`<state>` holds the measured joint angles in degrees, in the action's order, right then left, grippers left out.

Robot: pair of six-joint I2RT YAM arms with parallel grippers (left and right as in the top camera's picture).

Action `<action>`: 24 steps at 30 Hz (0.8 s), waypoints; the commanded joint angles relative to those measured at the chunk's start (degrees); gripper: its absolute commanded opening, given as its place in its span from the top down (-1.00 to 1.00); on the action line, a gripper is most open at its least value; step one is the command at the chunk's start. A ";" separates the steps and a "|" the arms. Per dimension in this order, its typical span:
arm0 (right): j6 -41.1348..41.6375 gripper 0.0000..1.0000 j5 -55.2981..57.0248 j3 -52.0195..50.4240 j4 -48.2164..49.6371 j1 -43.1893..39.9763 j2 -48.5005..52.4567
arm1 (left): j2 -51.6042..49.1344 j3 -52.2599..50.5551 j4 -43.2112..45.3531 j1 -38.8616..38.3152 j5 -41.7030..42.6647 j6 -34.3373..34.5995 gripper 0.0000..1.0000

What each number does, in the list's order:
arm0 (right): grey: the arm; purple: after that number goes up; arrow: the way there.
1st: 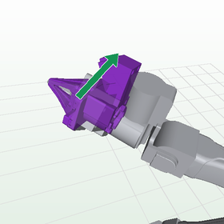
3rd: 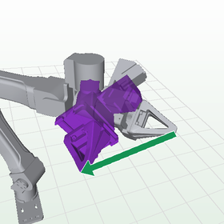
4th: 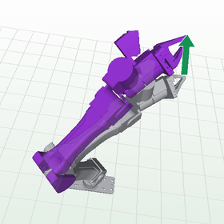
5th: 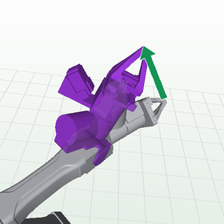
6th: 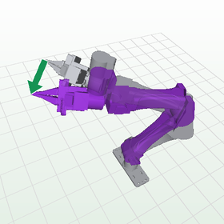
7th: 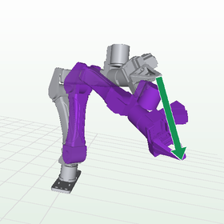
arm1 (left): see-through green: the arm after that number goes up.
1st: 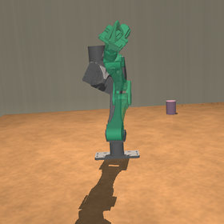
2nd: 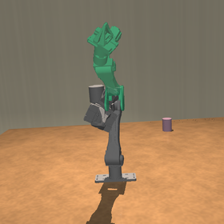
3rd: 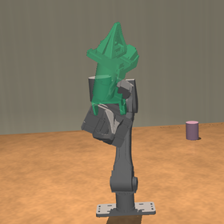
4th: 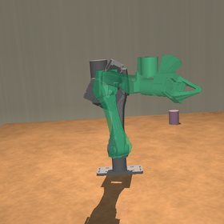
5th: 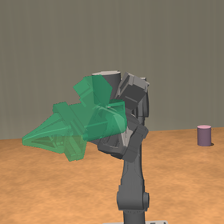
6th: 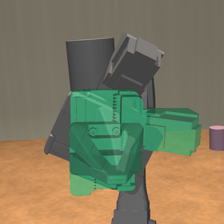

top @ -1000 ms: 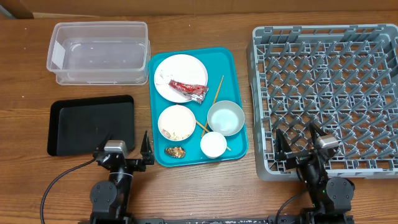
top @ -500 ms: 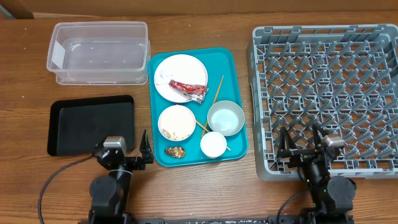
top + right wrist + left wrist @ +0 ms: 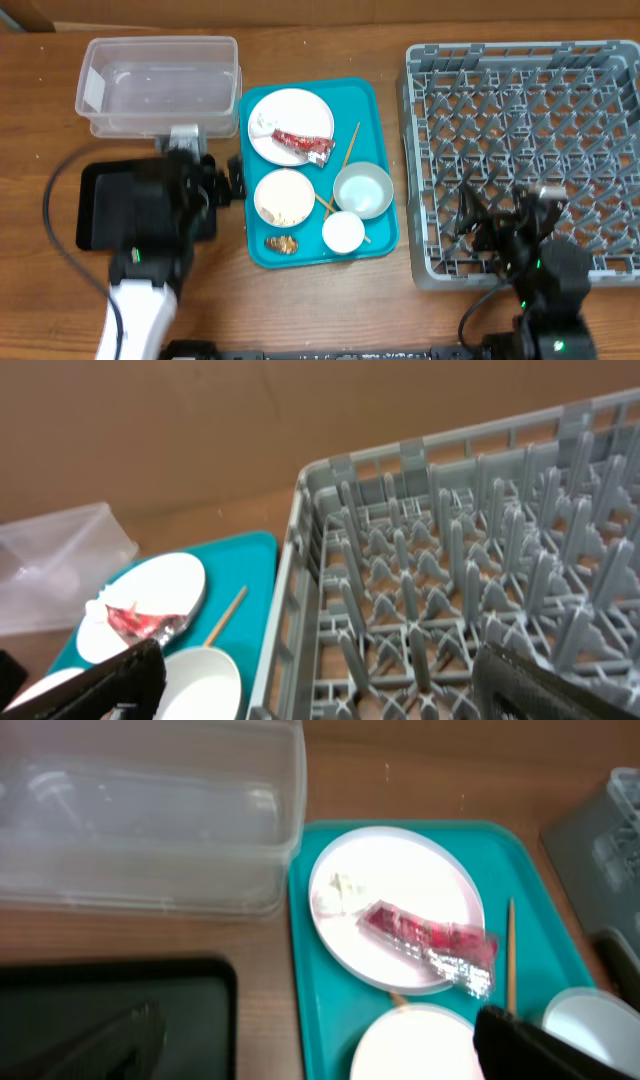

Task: Sort waste into correct bins and load items into the dishwasher
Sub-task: 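Reach the left gripper to the red wrapper on the white plate and grasp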

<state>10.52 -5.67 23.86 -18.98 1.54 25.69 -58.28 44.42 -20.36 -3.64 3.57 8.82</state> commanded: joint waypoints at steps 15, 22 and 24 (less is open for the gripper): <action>-0.46 -1.00 0.46 26.56 -18.40 0.22 27.52 | -22.10 32.94 -19.50 0.20 2.69 0.63 -1.00; -0.42 -1.00 0.46 26.56 -18.69 0.22 27.54 | -27.12 32.96 -7.48 -3.23 2.67 0.61 -1.00; -0.42 -1.00 0.46 26.56 -18.95 0.22 27.54 | -29.77 32.96 -5.64 -5.09 2.45 0.63 -1.00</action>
<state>10.46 -5.54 48.75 -37.76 1.54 53.58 -83.61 76.58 -27.53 -5.72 5.41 8.86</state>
